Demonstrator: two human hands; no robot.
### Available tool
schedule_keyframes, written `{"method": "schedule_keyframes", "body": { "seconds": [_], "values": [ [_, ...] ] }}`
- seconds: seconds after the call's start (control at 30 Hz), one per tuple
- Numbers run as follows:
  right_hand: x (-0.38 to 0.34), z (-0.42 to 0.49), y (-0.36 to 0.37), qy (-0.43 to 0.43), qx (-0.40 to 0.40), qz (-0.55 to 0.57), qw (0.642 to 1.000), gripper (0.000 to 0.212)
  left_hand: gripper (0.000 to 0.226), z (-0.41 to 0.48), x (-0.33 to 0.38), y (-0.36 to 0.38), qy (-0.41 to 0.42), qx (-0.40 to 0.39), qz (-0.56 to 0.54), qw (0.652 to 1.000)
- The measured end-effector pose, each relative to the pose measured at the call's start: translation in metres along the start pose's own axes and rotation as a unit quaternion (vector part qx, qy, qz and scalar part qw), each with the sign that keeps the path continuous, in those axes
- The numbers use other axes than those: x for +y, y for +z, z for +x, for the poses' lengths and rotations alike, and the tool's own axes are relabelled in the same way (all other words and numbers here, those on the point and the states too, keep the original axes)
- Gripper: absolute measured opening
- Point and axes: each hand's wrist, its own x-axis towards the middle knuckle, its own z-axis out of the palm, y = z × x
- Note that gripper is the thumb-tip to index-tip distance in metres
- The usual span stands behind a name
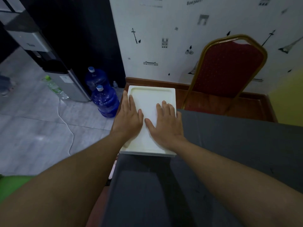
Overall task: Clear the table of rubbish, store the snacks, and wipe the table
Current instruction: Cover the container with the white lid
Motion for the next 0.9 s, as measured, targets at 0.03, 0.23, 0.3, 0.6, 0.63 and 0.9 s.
{"method": "schedule_keyframes", "body": {
  "seconds": [0.03, 0.23, 0.3, 0.6, 0.63, 0.9],
  "values": [
    [0.002, 0.004, -0.002, -0.007, 0.015, -0.005, 1.0, 0.074, 0.07, 0.001, 0.001, 0.0, 0.0, -0.002, -0.006, 1.0],
    [0.009, 0.048, 0.001, -0.028, 0.033, -0.026, 0.999, 0.075, 0.073, 0.0, 0.0, 0.0, -0.005, -0.005, -0.002, 1.0],
    [0.01, 0.061, 0.003, -0.022, 0.016, -0.025, 0.999, 0.081, 0.074, 0.001, 0.0, 0.0, -0.009, -0.006, 0.001, 1.0],
    [0.011, 0.076, 0.0, 0.003, -0.058, -0.028, 0.998, 0.082, 0.074, 0.005, 0.001, -0.006, -0.023, -0.051, 0.012, 0.998],
    [0.012, 0.077, -0.001, 0.003, -0.07, -0.026, 0.997, 0.082, 0.075, 0.007, 0.001, -0.011, -0.021, -0.066, 0.018, 0.997],
    [0.014, 0.061, -0.03, 0.01, -0.138, -0.019, 0.99, 0.078, 0.073, 0.017, -0.005, -0.05, 0.024, -0.142, 0.117, 0.983]
  ]
}}
